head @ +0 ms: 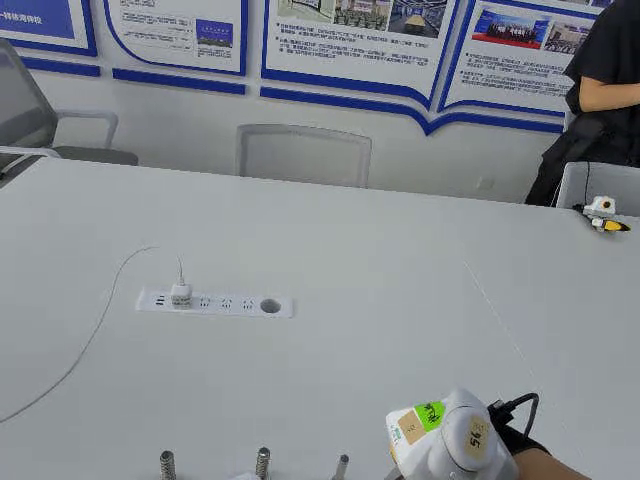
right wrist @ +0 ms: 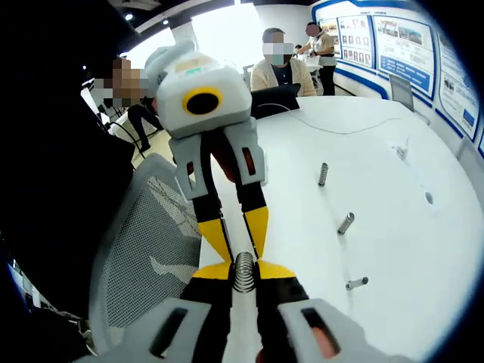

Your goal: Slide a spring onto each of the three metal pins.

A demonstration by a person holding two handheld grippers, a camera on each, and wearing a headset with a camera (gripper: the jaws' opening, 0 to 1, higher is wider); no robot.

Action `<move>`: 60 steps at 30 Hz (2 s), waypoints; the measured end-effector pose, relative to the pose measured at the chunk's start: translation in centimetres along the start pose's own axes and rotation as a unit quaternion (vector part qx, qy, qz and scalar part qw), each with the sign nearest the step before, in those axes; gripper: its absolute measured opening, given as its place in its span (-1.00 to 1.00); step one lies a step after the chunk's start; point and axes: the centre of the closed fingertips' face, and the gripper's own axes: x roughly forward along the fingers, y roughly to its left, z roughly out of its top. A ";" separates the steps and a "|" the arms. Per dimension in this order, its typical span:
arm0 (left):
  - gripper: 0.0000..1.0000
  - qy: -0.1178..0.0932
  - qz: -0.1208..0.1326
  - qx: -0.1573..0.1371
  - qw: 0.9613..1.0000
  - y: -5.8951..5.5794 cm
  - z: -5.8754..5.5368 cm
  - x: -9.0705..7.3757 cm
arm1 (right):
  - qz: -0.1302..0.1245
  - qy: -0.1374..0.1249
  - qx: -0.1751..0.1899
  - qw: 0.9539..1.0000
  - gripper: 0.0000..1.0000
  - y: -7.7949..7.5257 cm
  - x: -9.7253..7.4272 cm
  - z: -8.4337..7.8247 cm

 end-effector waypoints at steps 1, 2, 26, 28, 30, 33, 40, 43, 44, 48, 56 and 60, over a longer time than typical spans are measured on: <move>-0.71 0.001 0.002 -0.005 1.000 0.1 -0.2 -0.1 | -0.002 0.001 0.002 1.000 -0.75 -0.1 -0.1 -0.1; -0.67 0.001 0.011 -0.016 1.000 0.5 -0.4 -0.2 | -0.006 0.004 0.010 1.000 -0.75 -0.4 -0.1 -0.4; -0.31 0.001 0.085 -0.089 0.992 3.4 -2.8 -1.6 | -0.105 0.052 0.086 0.989 -0.75 -7.4 -2.4 -5.5; -0.30 0.002 0.091 -0.092 0.992 3.6 -3.1 -1.7 | -0.110 0.053 0.093 0.988 -0.75 -8.0 -2.8 -5.9; -0.27 0.005 0.096 -0.094 0.991 3.8 -3.4 -1.9 | -0.118 0.056 0.099 0.986 -0.75 -8.8 -3.1 -6.4; -0.26 0.007 0.105 -0.100 0.989 4.3 -3.9 -2.3 | -0.127 0.055 0.107 0.985 -0.75 -9.7 -3.5 -6.6; -0.18 0.015 0.126 -0.114 0.985 5.2 -5.2 -3.3 | -0.148 0.056 0.118 0.980 -0.75 -11.5 -4.1 -7.0; -0.15 0.020 0.135 -0.118 0.984 5.5 -5.7 -3.7 | -0.159 0.057 0.117 0.979 -0.75 -12.4 -4.4 -7.2; -0.13 0.019 0.137 -0.121 0.983 5.7 -5.8 -3.9 | -0.161 0.056 0.121 0.978 -0.75 -12.7 -4.5 -7.3; -0.07 0.021 0.147 -0.129 0.981 6.0 -6.3 -4.4 | -0.162 0.058 0.124 0.977 -0.75 -13.4 -4.6 -7.4; -0.01 0.016 0.159 -0.145 0.976 6.6 -6.9 -5.1 | -0.152 0.068 0.123 0.978 -0.75 -13.9 -3.9 -7.4; 0.02 0.017 0.164 -0.147 0.975 6.9 -7.0 -5.3 | -0.149 0.074 0.126 0.978 -0.75 -14.3 -3.4 -7.5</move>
